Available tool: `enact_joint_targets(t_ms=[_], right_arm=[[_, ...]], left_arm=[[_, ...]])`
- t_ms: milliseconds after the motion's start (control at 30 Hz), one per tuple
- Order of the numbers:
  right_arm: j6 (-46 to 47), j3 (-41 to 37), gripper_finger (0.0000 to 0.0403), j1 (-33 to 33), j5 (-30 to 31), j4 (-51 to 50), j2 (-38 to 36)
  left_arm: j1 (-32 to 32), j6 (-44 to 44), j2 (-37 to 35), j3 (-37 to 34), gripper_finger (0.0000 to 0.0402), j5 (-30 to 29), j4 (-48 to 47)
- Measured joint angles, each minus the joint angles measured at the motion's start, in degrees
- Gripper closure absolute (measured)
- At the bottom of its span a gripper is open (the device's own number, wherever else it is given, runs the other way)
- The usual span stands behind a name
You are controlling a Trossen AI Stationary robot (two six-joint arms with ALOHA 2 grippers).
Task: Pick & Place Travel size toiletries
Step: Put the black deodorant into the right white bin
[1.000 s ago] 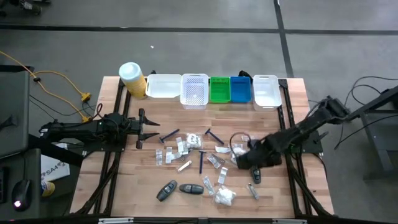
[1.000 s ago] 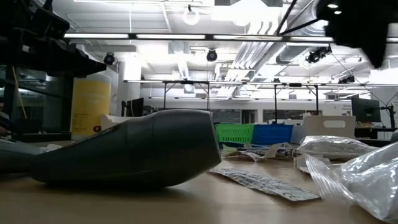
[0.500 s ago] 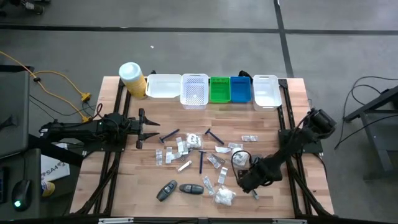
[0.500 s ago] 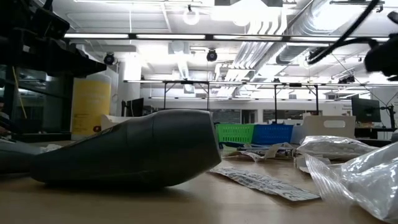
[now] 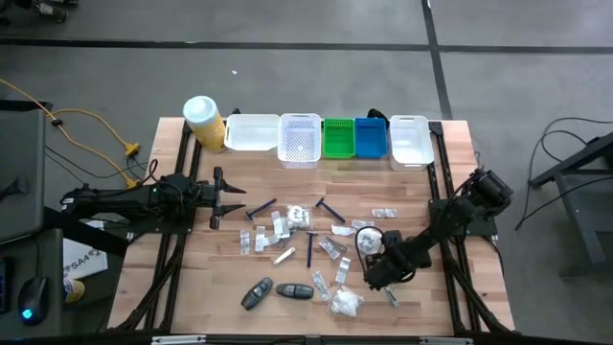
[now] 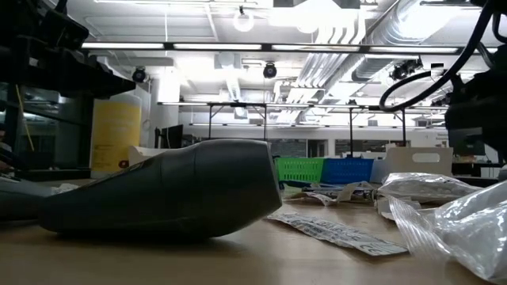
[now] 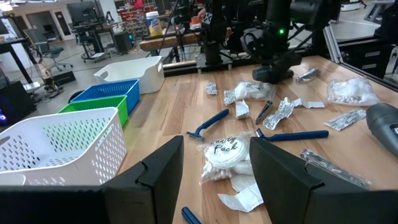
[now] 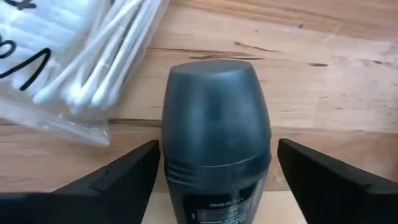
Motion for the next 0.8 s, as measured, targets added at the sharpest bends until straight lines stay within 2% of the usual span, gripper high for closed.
enact_joint_targets(t_ms=[267,467,567,800], right_arm=[[0.10,-0.38,0.0198,-0.07,-0.92,1.26,-0.46],[0.10,-0.75,0.0199,-0.72,-1.74,1.11,-2.29],[-0.34,-0.36,0.0199,-2.08,-0.22,-0.99,-5.54],[-6.19,-0.22,0.0199,-10.41,10.97,-14.62,-17.43]], left_arm=[[0.00,0.00,0.00,0.00,0.0218,0.17,0.01],[0.00,0.00,0.01,0.00,0.0218,0.15,0.00],[0.00,0.00,0.01,0.00,0.0218,0.15,0.00],[0.00,0.00,0.00,0.00,0.0218,0.13,0.00]])
